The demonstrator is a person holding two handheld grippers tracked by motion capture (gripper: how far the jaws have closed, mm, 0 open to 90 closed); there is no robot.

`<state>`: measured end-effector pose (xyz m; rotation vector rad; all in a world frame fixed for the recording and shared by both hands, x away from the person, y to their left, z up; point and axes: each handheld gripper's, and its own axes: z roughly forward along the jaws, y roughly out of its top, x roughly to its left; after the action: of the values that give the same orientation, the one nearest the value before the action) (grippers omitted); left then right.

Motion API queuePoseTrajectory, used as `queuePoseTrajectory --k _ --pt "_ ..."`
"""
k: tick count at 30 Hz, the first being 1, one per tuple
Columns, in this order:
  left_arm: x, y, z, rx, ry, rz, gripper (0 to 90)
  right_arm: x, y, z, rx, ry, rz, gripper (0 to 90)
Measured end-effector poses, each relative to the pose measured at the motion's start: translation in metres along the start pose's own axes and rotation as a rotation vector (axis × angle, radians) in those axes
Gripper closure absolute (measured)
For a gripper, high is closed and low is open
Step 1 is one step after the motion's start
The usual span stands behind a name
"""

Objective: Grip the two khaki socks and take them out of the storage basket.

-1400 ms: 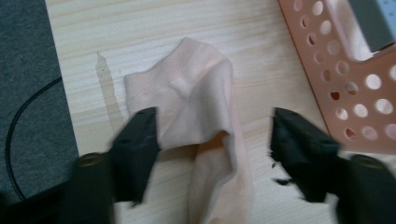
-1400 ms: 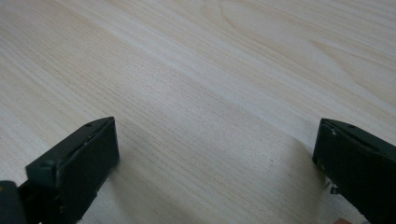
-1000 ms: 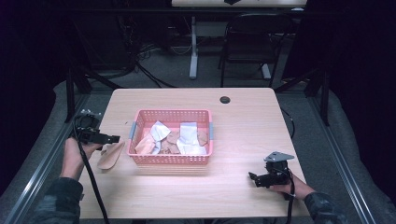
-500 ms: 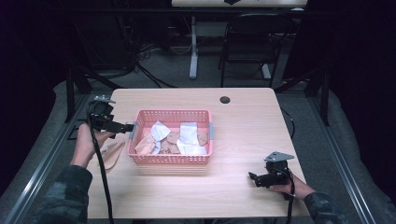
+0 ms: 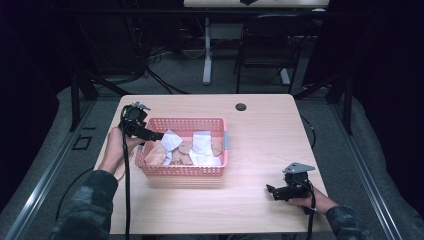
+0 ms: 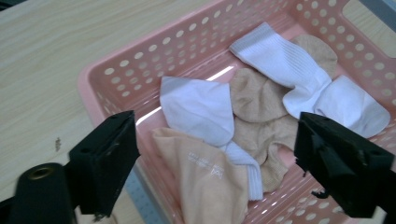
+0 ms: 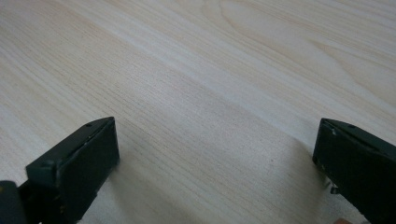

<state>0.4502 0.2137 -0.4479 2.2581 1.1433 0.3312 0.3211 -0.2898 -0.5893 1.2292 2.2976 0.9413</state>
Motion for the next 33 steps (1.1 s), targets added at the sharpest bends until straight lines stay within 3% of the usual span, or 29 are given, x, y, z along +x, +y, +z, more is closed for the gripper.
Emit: queuePoseTrajectory --k 7,10,18,28,33 --pt "-0.005 -0.002 0.023 0.058 0.016 0.012 30.3 0.0 0.0 0.0 -0.003 -0.001 0.002 0.0" --pt "-0.002 -0.004 0.03 0.059 0.022 0.004 38.8 0.0 0.0 0.0 -0.003 -0.001 0.002 0.0" --pt "0.003 -0.004 0.044 0.121 0.029 0.001 56.4 0.0 0.0 0.0 0.0 0.0 -0.001 0.0" --pt "0.008 -0.016 0.06 0.202 0.041 -0.005 66.6 0.0 0.0 0.0 -0.004 -0.001 0.002 0.0" --pt "0.009 -0.017 0.062 0.214 0.046 -0.001 68.0 0.0 0.0 0.0 0.0 0.0 0.0 0.0"
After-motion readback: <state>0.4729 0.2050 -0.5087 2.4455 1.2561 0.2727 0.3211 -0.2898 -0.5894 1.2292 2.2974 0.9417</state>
